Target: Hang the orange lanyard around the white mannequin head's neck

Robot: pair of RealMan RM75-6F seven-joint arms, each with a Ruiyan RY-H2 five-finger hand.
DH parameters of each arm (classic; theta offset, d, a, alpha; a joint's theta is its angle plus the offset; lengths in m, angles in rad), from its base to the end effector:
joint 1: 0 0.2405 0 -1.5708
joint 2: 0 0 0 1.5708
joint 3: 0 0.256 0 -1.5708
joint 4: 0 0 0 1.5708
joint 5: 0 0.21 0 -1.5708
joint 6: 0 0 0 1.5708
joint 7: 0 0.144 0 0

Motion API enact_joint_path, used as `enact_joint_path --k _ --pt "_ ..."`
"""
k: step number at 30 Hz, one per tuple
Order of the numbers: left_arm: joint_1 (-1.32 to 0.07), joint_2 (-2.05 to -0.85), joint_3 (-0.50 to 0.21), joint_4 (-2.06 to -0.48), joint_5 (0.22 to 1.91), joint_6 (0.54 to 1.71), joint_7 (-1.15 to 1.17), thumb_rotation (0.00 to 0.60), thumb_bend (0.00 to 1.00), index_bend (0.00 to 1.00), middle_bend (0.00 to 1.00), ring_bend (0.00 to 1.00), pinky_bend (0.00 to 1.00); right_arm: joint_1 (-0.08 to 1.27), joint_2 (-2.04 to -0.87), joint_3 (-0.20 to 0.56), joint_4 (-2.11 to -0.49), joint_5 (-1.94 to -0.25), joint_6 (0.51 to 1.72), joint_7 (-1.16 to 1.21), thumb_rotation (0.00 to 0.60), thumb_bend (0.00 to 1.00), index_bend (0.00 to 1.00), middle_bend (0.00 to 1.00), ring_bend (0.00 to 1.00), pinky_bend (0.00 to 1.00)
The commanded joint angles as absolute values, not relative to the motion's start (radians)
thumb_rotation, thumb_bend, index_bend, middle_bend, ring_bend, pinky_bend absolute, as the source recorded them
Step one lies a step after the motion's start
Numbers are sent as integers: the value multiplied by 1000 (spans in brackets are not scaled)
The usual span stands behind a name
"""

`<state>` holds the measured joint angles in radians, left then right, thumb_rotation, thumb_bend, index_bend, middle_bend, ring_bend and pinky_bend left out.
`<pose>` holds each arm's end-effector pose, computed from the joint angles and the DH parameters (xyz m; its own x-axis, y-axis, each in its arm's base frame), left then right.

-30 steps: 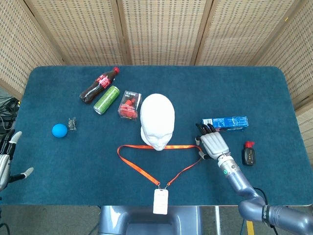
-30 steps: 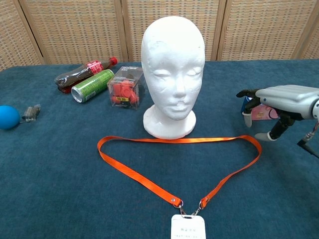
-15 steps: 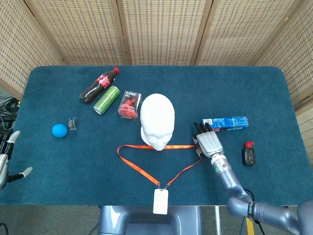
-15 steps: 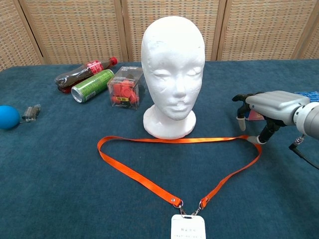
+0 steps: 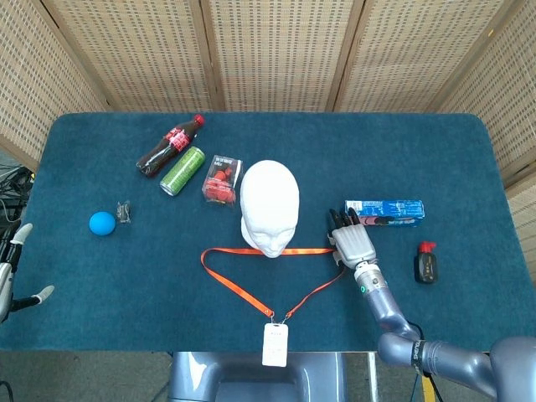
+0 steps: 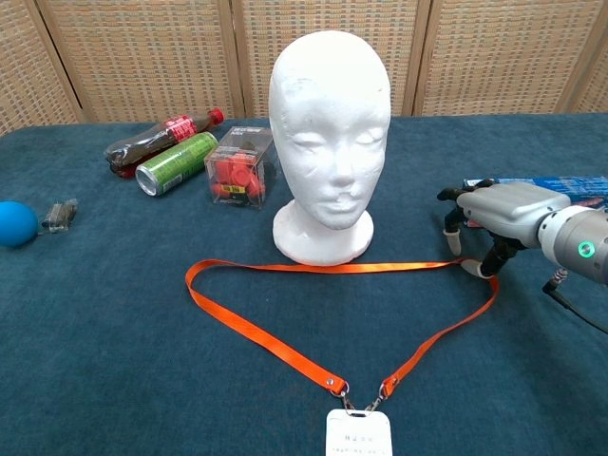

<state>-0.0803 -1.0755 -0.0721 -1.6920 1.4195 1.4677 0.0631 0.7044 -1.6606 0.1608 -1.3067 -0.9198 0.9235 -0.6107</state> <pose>-0.3087 0.1828 0.1703 0.4108 0.0064 0.9117 0.9095 0.0668 -0.4103 -0.2007 -0.3454 -0.0447 0.6086 -0.3181 0.7269 -0.7935 -0.2475 0.5560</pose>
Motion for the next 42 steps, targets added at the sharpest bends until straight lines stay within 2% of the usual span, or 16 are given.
enact_joint_path --k 1,5,11,17,24,30,34,38,42 --pt "-81 -1075 -73 -1691 1418 1467 61 600 0 0 0 0 0 710 -1663 160 -1304 -916 924 -614 600 635 538 0 0 0" --pt "-83 -1075 -73 -1691 1415 1463 61 600 0 0 0 0 0 715 -1663 154 -1304 -911 919 -620 600 677 583 0 0 0" --pt "-86 -1077 -71 -1691 1415 1459 65 600 0 0 0 0 0 715 -1664 143 -1301 -921 919 -609 600 679 627 0 0 0" --pt "-93 -1085 -70 -1683 1421 1451 69 600 0 0 0 0 0 694 -1656 134 -1302 -1009 949 -511 600 682 676 0 0 0" --pt "-169 -1143 -89 -1685 1470 1395 98 600 0 9 0 0 0 656 -1606 128 -1341 -1108 986 -373 600 683 704 0 0 0" --pt "-308 -1233 -121 -1680 1495 1252 205 600 0 157 0 0 0 634 -1545 117 -1394 -1172 984 -273 600 684 708 0 0 0" --pt "-455 -1364 -182 -1618 1437 1091 232 600 4 249 0 0 0 628 -1509 106 -1415 -1234 981 -198 600 685 710 0 0 0" --pt "-534 -1457 -205 -1527 1393 1015 278 600 139 328 0 0 0 629 -1503 104 -1406 -1254 974 -176 600 685 711 0 0 0" --pt "-614 -1587 -223 -1404 1332 932 261 600 206 369 0 0 0 633 -1500 108 -1395 -1259 956 -140 600 686 713 0 0 0"
